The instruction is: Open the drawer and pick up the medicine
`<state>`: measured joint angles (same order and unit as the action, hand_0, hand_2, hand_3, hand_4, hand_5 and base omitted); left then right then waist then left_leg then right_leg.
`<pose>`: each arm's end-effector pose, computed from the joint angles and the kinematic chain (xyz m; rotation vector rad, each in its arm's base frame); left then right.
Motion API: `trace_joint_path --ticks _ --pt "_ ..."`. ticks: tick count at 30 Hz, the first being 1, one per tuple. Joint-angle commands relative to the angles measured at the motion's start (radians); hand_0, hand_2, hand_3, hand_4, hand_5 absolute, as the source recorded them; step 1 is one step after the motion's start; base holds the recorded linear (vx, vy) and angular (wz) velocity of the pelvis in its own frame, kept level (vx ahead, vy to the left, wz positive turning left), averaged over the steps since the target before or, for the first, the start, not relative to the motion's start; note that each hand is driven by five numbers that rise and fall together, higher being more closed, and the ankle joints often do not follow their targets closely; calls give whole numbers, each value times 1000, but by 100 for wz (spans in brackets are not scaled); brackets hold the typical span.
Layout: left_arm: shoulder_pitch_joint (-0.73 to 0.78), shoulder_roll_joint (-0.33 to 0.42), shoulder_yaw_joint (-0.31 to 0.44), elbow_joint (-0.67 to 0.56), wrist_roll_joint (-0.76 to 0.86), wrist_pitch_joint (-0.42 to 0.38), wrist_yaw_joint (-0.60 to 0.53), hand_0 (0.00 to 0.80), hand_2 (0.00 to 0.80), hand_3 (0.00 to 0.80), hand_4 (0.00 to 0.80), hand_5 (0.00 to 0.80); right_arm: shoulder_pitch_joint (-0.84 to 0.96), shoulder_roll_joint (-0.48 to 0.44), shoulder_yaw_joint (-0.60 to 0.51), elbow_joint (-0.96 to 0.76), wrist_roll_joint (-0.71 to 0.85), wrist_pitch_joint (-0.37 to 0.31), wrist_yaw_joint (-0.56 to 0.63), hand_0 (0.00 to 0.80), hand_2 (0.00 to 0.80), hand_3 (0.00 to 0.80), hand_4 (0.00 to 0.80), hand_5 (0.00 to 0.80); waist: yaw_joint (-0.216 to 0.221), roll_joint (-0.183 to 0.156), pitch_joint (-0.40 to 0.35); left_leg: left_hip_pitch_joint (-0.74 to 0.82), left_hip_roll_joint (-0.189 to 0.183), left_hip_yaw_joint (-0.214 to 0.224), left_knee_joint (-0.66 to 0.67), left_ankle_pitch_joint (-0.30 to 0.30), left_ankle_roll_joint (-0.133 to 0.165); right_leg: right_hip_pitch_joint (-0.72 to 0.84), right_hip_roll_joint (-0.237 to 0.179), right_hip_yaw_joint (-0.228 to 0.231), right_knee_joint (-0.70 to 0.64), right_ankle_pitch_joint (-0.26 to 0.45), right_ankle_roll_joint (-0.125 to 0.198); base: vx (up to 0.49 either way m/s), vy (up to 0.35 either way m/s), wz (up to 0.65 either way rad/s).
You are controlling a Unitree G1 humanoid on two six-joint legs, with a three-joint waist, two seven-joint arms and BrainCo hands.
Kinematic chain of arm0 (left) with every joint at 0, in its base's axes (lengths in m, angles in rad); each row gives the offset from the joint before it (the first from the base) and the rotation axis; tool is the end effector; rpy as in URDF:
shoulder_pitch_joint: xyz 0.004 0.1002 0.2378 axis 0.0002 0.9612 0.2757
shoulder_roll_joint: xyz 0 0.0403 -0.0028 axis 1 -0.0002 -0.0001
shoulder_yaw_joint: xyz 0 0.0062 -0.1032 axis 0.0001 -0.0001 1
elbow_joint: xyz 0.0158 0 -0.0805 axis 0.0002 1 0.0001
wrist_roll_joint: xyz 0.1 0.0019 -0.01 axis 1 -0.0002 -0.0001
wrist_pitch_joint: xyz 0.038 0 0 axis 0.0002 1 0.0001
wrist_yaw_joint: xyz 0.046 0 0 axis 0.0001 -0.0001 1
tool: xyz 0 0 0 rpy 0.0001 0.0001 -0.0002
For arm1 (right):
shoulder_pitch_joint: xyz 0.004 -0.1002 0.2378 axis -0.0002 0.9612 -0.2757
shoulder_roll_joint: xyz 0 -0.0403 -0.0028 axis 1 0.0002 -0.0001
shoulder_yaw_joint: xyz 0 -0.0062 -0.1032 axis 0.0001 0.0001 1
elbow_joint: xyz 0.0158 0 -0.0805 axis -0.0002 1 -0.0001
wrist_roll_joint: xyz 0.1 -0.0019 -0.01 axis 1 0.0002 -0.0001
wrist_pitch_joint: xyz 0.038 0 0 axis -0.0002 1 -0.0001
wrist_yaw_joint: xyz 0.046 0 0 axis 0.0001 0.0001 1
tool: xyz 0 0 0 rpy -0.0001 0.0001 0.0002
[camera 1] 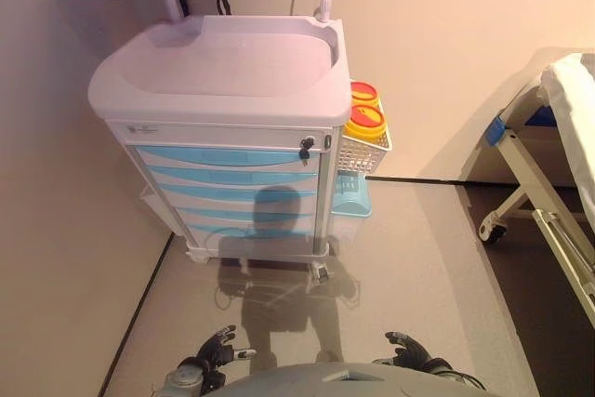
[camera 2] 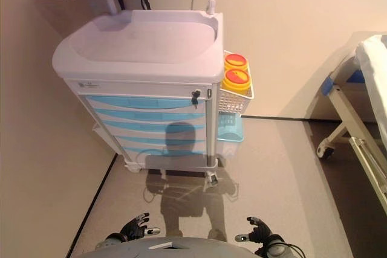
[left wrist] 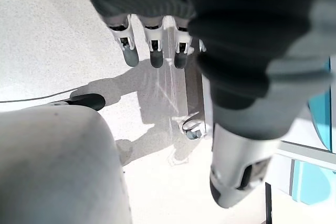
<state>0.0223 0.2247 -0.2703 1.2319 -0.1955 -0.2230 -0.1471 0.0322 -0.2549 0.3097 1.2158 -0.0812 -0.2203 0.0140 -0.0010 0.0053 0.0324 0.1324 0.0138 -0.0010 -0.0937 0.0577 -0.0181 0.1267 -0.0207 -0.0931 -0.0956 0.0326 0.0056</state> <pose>0.0706 0.2101 -0.1161 0.1094 1.0581 -0.1258 0.0681 -0.2143 -0.1151 -0.4352 1.0563 0.2258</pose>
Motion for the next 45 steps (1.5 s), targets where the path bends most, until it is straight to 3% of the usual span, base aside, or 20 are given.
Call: trace_joint_path --ticks 1,9,16,20,30,37,41,45 --pt "-67 -23 -2 34 10 -61 -8 0 0 0 0 0 -78 6 2 46 -13 -29 5 0 0 0 0 0 14 -26 34 6 -57 45 21 -146 40 -17 -33 -7 58 -67 70 0 0 0" --pt "-71 -22 13 34 -34 -67 32 0 0 0 0 0 -77 4 -1 50 -11 -30 8 0 0 0 0 0 15 -28 36 5 -59 42 25 -147 42 -18 -35 -6 65 -69 70 4 2 0" --pt "-62 -19 92 41 -154 -73 62 0 0 0 0 0 -64 8 -13 60 -22 -29 6 0 0 0 0 0 25 -33 33 2 -65 31 35 -149 45 -17 -44 -9 77 -71 71 71 21 0" --pt "-62 -9 154 63 -182 -149 70 0 0 0 0 0 -64 7 -23 80 -33 -49 18 0 0 0 0 0 32 -48 41 -21 -73 28 74 -164 55 -35 -49 -3 100 -75 70 101 22 -1" --pt "-225 39 156 -87 -428 -207 138 0 0 0 0 0 -147 -53 66 -39 -50 -29 16 0 0 0 0 0 4 -42 212 -191 -73 66 236 -186 87 -236 -71 51 263 -80 62 -48 84 -10" --pt "-346 75 157 -200 -593 -252 146 0 0 0 0 0 -229 -66 123 -101 22 -62 -35 0 0 0 0 0 -10 -90 332 -433 -60 97 473 -229 108 -452 -58 104 406 -67 54 -115 10 -20" --pt "-397 84 152 -273 -713 -287 89 0 0 0 0 0 -237 -76 138 -154 32 -62 -46 0 0 0 0 0 -27 -105 357 -534 -57 91 574 -259 107 -537 -41 122 454 -69 41 -55 37 -21" --pt "-498 155 163 -378 -919 -248 -8 0 0 0 0 0 -214 -87 178 -226 19 -51 -57 0 0 0 0 0 -42 -138 379 -635 -45 85 680 -297 108 -621 -14 130 509 -68 32 -25 -29 -19"
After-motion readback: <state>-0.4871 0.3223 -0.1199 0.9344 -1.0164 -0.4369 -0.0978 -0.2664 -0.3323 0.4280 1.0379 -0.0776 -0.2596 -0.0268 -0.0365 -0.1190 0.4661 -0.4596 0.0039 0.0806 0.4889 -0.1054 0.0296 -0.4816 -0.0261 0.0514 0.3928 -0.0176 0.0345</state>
